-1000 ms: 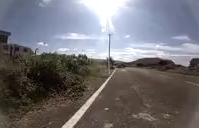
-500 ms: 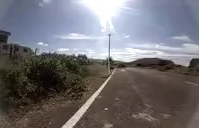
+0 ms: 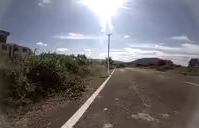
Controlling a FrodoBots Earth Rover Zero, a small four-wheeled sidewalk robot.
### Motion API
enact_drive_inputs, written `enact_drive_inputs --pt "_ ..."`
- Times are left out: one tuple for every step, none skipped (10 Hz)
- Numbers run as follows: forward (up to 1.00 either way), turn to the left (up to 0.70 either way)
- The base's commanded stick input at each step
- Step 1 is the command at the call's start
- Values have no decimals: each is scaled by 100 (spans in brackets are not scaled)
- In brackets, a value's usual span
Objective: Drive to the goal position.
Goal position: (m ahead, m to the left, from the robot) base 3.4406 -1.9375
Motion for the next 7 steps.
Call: enact_drive_inputs --pt "0 -100" --pt "0 -100" --pt "0 -100" --pt "0 -100" --pt "0 -100" --pt "0 -100" --pt "0 -100"
